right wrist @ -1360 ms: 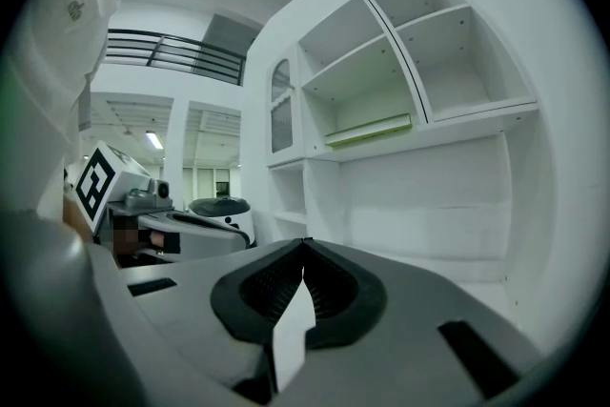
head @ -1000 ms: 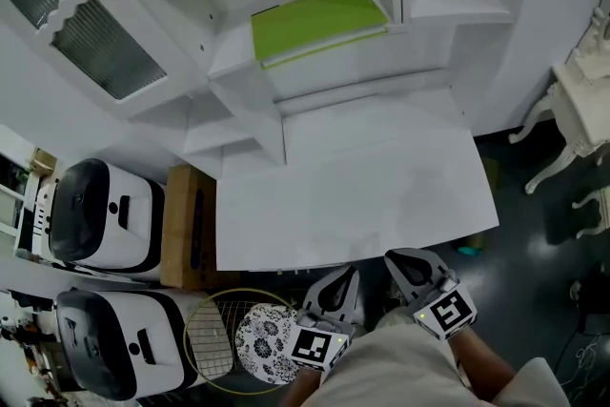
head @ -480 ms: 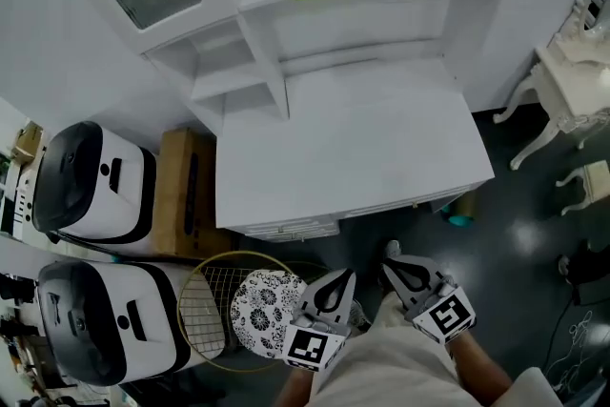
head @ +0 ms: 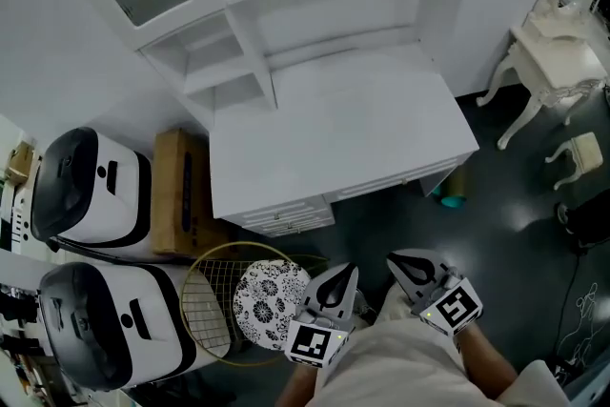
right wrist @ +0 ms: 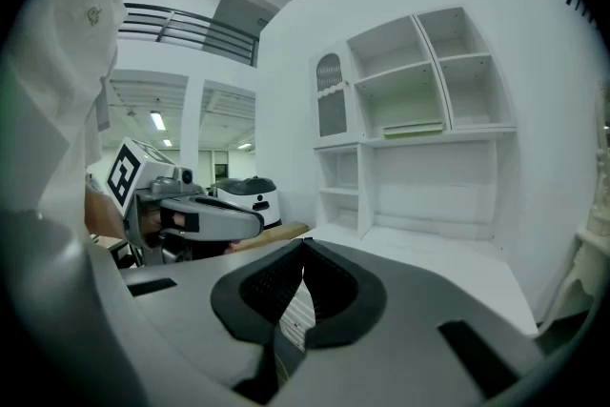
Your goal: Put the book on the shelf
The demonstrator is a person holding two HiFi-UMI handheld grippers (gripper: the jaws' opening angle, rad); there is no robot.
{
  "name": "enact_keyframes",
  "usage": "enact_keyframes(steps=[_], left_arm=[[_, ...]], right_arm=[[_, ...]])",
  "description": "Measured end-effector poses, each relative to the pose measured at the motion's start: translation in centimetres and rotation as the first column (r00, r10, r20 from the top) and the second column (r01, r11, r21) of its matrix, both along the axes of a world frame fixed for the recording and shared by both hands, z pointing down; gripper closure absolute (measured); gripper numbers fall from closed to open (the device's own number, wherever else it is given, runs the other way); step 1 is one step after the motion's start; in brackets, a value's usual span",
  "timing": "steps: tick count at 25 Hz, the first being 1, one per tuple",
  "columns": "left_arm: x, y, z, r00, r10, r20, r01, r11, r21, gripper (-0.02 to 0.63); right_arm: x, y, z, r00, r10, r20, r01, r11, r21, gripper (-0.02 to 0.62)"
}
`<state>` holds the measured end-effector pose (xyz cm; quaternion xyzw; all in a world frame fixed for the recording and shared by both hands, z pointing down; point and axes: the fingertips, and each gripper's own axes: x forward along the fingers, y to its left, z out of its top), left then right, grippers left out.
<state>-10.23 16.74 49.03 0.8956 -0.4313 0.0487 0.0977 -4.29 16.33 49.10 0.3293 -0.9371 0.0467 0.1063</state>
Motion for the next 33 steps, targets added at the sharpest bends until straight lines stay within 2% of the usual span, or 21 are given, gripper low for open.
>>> enact_keyframes(steps=[5, 8, 12, 21, 24, 33], left_arm=[[1.4, 0.4, -0.9, 0.999, 0.021, 0.032, -0.021, 1.000, 0.004, 0.603], [2.5, 0.0, -1.6, 1.000, 0.006, 0.016, -0.007, 1.000, 0.013, 0.603], [4.1, 0.3, -0.8, 0.999, 0.014, 0.041, -0.013, 1.000, -0.012, 0.603], [8.3, 0.0, -1.6, 0.999, 0.015, 0.036, -0.015, 1.000, -0.007, 0.603], [9.3, -0.1, -1.8, 1.000, 0.014, 0.025, -0.014, 1.000, 0.013, 0.603], [10.6, 0.1, -1.5, 0.999, 0.023, 0.040, -0.023, 1.000, 0.005, 0.603]], right_arm=[[0.6, 0.5, -1.9, 0.998, -0.059, 0.035, 0.059, 0.998, 0.010, 0.578], [2.4, -0.3, -3.0, 0.997, -0.066, 0.050, 0.064, 0.998, 0.028, 0.578], [4.9, -0.5, -3.8, 0.994, -0.080, 0.068, 0.078, 0.997, 0.028, 0.578], [9.7, 0.3, -2.8, 0.994, -0.055, 0.097, 0.056, 0.998, -0.009, 0.578], [10.5, 0.5, -2.6, 0.993, -0.054, 0.105, 0.055, 0.998, -0.012, 0.578], [11.7, -0.2, -3.4, 0.993, -0.072, 0.089, 0.071, 0.997, 0.013, 0.578]])
